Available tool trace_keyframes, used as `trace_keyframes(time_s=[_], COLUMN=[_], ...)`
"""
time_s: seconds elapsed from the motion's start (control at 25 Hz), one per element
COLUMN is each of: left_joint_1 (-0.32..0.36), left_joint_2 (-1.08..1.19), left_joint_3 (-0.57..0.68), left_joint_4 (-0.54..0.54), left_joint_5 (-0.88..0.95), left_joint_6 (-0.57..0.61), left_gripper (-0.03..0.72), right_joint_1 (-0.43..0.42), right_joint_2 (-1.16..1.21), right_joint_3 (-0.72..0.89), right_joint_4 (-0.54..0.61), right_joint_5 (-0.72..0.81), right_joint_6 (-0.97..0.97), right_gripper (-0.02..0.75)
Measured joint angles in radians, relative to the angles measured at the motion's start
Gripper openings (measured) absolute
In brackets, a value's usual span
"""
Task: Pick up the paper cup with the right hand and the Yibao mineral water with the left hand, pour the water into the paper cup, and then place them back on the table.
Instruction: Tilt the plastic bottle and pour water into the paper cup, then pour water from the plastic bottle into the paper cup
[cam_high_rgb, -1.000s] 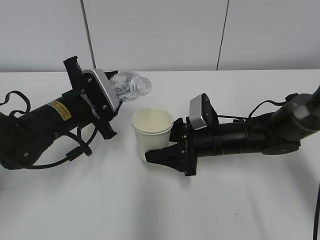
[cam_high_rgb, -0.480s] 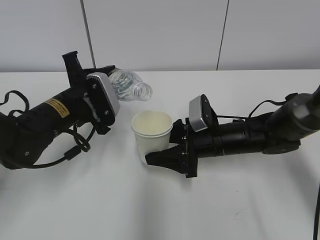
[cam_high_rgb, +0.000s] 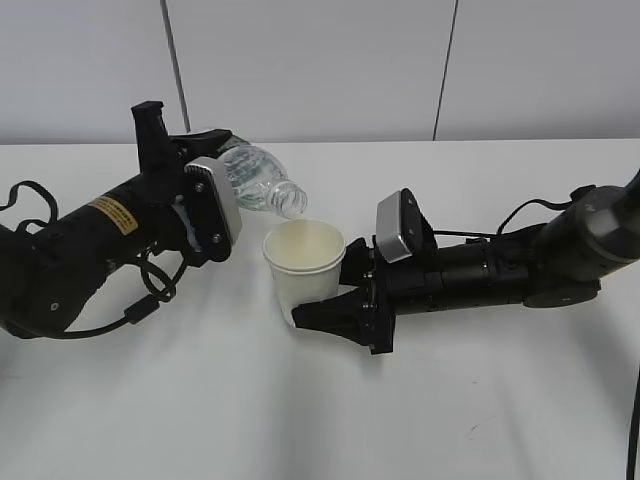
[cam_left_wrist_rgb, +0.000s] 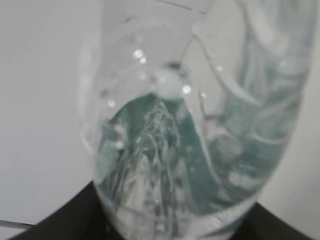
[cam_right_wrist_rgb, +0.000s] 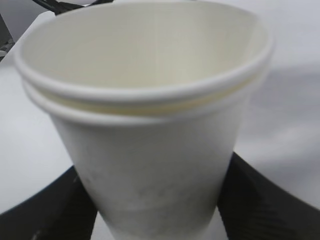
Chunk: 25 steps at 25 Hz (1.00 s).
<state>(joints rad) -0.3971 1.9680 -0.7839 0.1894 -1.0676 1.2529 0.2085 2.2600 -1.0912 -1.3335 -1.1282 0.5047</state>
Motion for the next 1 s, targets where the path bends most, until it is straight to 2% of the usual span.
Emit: trace_keyframes(time_s=[0.72,1.0], left_joint_1=[0.000,0.000], left_joint_2=[0.000,0.000], left_joint_3=[0.000,0.000], left_joint_4=[-0.033,-0.056], left_joint_5=[-0.004,-0.005], left_joint_6=[0.260,0.312], left_gripper=[0.344,0.344], right_joint_1=[0.000,0.000], right_joint_2=[0.000,0.000], right_joint_3=[0.000,0.000], right_joint_4=[-0.010,-0.052], right_joint_5=[0.047,0.026], right_joint_6=[0.000,0.000], right_gripper=[0.493,0.493])
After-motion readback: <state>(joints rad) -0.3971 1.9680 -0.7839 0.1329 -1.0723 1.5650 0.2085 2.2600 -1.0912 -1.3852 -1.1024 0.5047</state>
